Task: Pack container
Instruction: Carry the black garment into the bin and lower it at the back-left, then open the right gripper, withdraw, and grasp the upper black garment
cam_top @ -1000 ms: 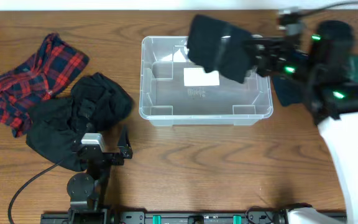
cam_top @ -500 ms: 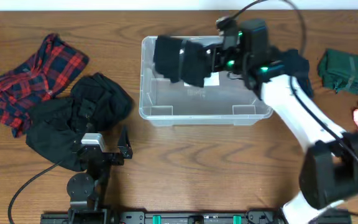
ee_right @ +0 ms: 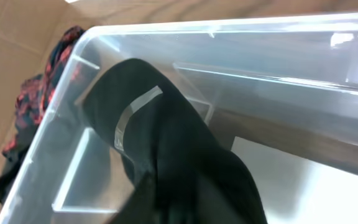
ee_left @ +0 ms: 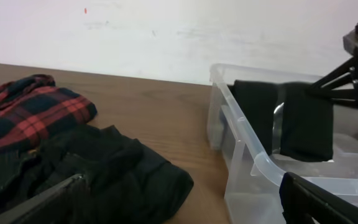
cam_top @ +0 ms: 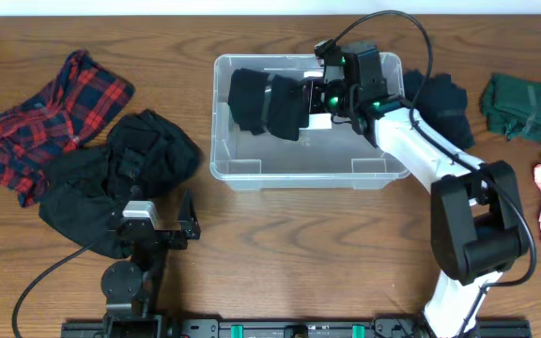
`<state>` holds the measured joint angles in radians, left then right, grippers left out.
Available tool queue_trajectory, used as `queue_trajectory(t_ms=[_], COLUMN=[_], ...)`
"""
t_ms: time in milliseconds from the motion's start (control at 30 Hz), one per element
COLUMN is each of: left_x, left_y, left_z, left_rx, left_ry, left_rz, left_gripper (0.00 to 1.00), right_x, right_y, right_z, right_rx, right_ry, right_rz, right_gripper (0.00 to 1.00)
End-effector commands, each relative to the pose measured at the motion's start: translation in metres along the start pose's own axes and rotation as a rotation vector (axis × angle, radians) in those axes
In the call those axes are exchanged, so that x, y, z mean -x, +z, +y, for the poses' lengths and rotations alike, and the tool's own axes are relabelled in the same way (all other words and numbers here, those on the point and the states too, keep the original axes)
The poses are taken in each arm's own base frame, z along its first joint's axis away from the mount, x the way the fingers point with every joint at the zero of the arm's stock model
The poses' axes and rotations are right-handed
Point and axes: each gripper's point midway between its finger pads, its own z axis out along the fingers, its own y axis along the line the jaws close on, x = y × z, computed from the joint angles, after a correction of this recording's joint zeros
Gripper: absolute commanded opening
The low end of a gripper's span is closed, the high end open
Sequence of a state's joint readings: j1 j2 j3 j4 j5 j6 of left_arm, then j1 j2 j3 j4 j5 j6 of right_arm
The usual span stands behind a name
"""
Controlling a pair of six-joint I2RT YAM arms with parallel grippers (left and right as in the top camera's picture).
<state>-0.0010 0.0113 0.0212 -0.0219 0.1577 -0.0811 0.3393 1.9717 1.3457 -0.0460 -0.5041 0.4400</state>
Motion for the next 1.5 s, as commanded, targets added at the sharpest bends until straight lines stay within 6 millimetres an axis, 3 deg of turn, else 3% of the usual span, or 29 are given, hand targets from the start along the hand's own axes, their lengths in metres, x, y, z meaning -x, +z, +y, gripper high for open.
queue_trajectory(t_ms=[0, 67, 300, 633, 767, 967, 1067, 1167, 1300, 1400, 1467], left_x=[-0.016, -0.016, -0.016, -0.016, -0.016, -0.016, -0.016, -0.016, -0.016, -0.016, -0.016], left_y=[0.001, 0.001, 0.001, 0.001, 0.001, 0.001, 0.001, 0.001, 0.001, 0.001, 0.001], left_z=[0.001, 0.001, 0.001, 0.001, 0.001, 0.001, 0.001, 0.001, 0.001, 0.001, 0.001], left_rx=[-0.005, -0.005, -0.005, -0.005, -0.005, -0.005, -0.005, -0.005, -0.005, -0.005, -0.005], left_ry=[-0.008, -0.008, -0.008, -0.008, -0.008, -0.008, -0.008, -0.008, -0.008, -0.008, -0.008], left_rz=[0.051, 0.051, 0.051, 0.051, 0.051, 0.051, 0.051, 0.051, 0.051, 0.051, 0.051], left_gripper=[0.98, 0.98, 0.98, 0.98, 0.98, 0.98, 0.98, 0.98, 0.98, 0.98, 0.98], right_x=[0.005, 0.006, 0.015, 0.051, 0.051, 0.033, 0.034, 0.044, 0.067, 0.079, 0.08], right_y=[0.003, 0.002, -0.003, -0.043, -0.043, -0.031, -0.034, -0.054, -0.107, -0.16, -0.197], right_z=[0.012, 0.013, 0.026, 0.059, 0.057, 0.045, 0.048, 0.052, 0.049, 0.027, -0.001], right_rx=[0.037, 0.039, 0.08, 0.094, 0.075, -0.021, -0.019, -0.023, -0.066, -0.146, -0.226], right_ry=[-0.012, -0.036, -0.124, -0.241, -0.244, -0.252, -0.252, -0.236, -0.208, -0.146, -0.071], right_rz=[-0.004, -0.008, -0.036, -0.143, -0.144, -0.091, -0.093, -0.121, -0.182, -0.222, -0.231], right_gripper=[0.67, 0.73, 0.72, 0.7, 0.54, 0.05, 0.01, 0.01, 0.02, 0.1, 0.16])
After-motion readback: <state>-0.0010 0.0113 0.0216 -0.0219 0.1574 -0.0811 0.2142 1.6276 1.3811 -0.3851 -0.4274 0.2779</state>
